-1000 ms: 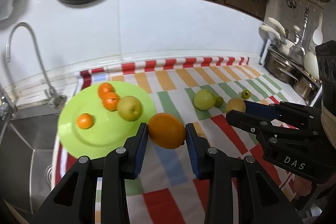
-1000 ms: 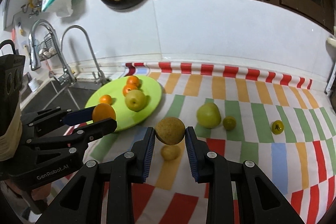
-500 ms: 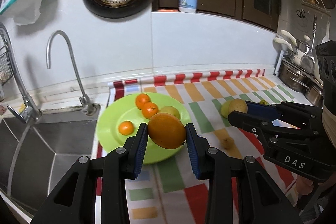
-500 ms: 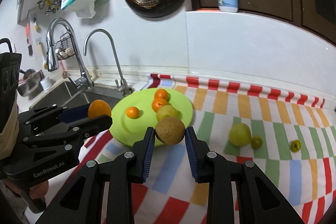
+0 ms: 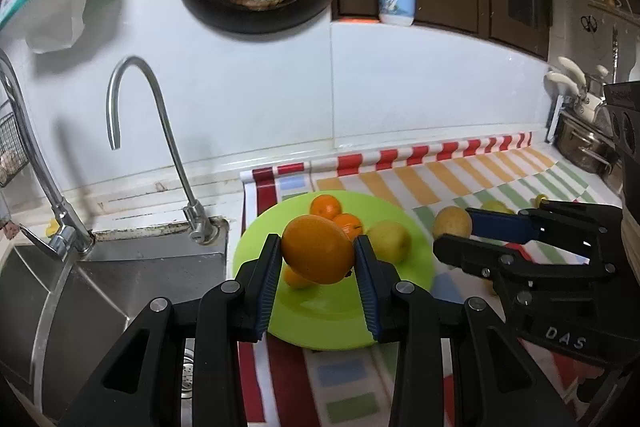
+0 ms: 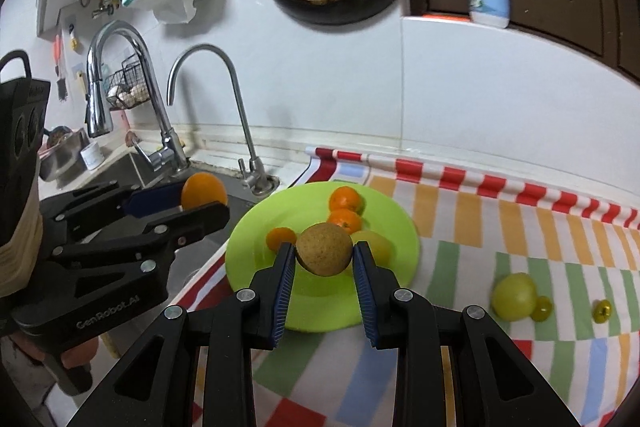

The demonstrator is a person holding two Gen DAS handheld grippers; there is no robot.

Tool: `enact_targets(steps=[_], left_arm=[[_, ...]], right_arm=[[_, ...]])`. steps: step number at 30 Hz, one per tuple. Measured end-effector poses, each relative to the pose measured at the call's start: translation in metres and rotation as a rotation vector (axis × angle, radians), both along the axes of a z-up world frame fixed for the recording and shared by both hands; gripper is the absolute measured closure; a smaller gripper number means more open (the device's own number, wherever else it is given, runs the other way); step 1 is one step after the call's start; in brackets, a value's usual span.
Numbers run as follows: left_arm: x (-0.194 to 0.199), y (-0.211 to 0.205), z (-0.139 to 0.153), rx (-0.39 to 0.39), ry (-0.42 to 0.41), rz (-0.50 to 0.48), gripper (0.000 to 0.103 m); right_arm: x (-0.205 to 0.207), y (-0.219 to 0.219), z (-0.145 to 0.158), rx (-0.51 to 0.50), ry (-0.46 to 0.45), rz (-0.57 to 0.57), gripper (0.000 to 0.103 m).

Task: Organize fruits
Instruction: 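Carry the orange with the left tool while the right tool carries the brown fruit onto the plate, then open both tools on the plate to release the orange and brown fruit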

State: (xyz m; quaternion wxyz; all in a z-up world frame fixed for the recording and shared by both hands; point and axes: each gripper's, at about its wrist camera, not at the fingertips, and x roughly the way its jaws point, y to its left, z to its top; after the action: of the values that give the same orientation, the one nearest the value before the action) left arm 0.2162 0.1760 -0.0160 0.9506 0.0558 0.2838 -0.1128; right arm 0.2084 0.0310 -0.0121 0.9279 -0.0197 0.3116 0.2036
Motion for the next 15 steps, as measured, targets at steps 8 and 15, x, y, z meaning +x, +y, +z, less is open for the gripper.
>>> enact_targets(steps=[8, 15], left_arm=[[0.023, 0.012, -0.034, -0.005, 0.1, -0.02, 0.067], [0.036, 0.009, -0.052, -0.019, 0.157, -0.034, 0.067]], right_arm=[[0.023, 0.016, -0.027, -0.022, 0.089, -0.004, 0.072], [0.038, 0.018, -0.043, -0.044, 0.137, -0.007, 0.072]])
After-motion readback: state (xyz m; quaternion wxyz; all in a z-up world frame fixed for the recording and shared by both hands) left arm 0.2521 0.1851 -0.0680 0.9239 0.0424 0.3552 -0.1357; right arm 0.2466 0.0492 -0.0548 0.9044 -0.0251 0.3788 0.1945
